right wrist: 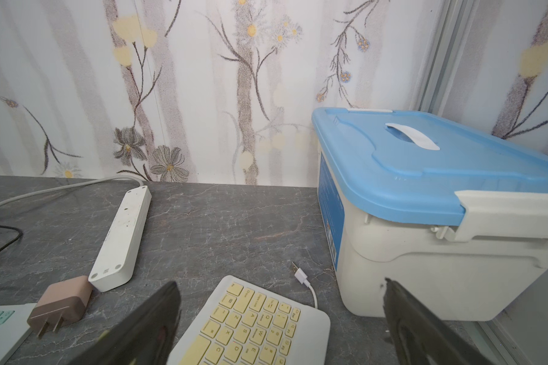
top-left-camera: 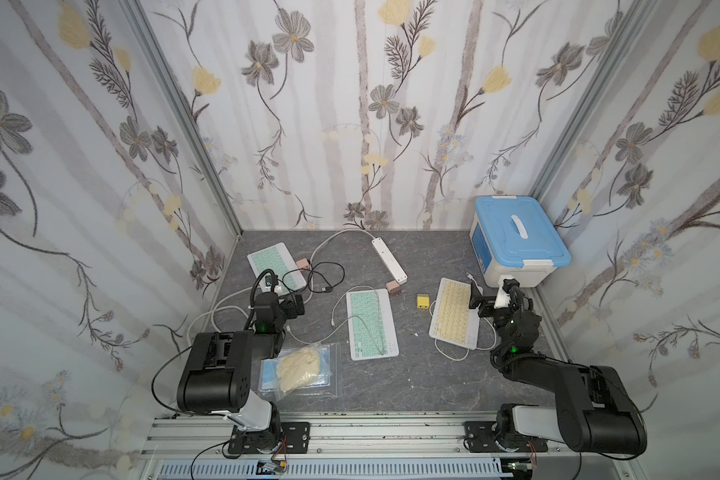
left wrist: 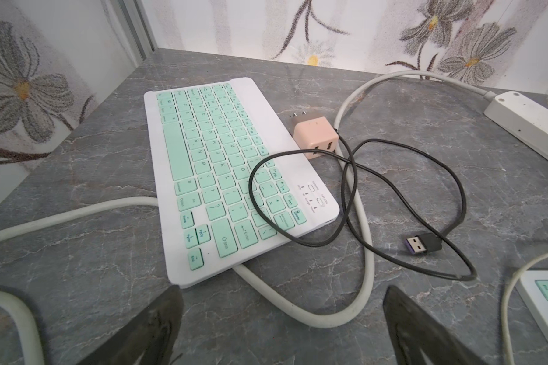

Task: Unplug the wireless keyboard
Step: Reset both arms

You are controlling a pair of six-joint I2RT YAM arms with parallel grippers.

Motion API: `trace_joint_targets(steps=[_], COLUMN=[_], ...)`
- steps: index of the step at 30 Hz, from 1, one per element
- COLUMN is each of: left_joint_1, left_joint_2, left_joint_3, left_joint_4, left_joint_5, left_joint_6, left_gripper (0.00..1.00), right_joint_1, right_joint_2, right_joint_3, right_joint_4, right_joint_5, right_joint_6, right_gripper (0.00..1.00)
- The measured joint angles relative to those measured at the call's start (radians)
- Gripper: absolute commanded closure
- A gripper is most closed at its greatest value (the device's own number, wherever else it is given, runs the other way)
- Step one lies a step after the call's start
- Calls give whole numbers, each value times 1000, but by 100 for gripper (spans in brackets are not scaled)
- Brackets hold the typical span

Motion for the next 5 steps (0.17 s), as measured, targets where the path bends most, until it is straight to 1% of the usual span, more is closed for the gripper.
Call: trace_joint_targets(steps=[5], left_joint_1=[-1], left_joint_2=[2], left_joint_3=[2], left_joint_4=[0], left_joint_5=[0], left_joint_6=[0], left_gripper=[0], right_joint_1=[-22], right_joint_2=[9], right_joint_3=[13], right_joint_4=[-10], right_joint_5=[-18], right_joint_6=[1], right_gripper=[0])
